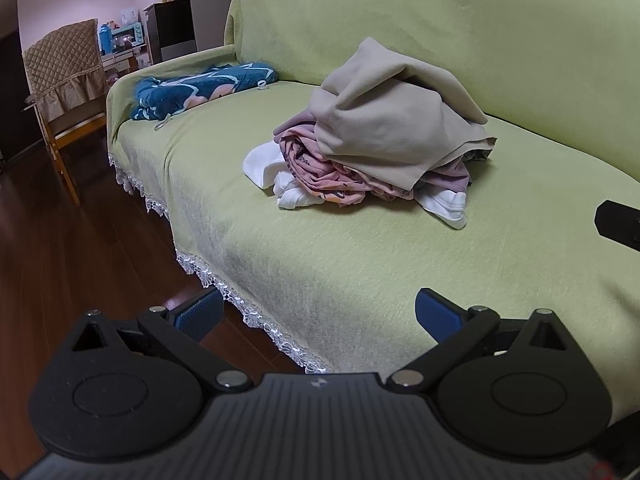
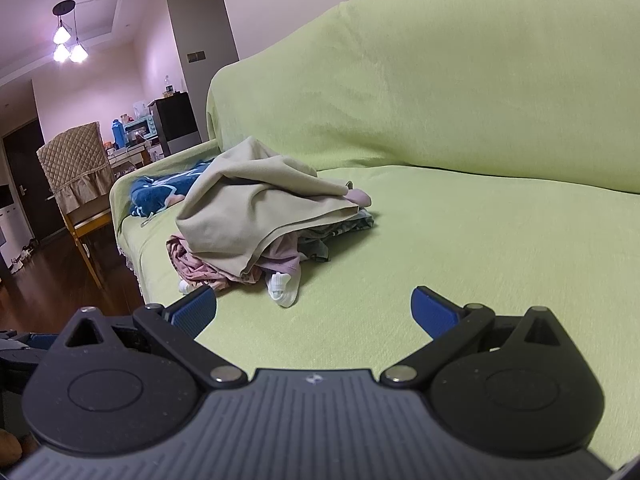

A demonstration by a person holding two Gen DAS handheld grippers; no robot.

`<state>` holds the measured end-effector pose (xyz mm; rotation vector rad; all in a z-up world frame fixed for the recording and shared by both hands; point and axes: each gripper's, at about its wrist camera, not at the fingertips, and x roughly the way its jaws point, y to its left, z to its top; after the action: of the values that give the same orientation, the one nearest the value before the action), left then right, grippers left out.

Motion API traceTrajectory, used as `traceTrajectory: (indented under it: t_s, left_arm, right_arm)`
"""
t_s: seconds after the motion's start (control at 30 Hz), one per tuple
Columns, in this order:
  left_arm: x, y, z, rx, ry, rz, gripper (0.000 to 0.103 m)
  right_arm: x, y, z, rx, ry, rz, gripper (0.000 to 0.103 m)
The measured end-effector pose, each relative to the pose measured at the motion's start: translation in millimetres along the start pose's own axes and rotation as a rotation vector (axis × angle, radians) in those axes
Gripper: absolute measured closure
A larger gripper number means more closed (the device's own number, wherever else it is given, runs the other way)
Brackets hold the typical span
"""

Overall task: Fold clothes
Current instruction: 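Approach the clothes pile on the sofa with both grippers open, then grasp the beige shirt with the left gripper while the right gripper grasps another edge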

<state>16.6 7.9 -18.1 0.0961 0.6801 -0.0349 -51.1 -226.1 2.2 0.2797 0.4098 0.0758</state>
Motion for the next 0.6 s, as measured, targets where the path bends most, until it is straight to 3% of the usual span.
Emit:
traceTrajectory:
  t_s: [0.2,0.43,0.6]
  left_arm:
    - [1,10,3,-0.039,-0.008,-0.033,0.001]
    - [10,28,18,-0.082,-0.031,-0.084,0.001]
    - [32,41,55,-0.014,-0.115,-0.073,0.001]
  right_arm:
    - [1,0,-1,0.000,0.011,0.000,0.000]
    - [22,-10,9,0.036,0.105,0.049,0.000]
    - [64,4,41,-0.199,0.084,-0.024,0.000]
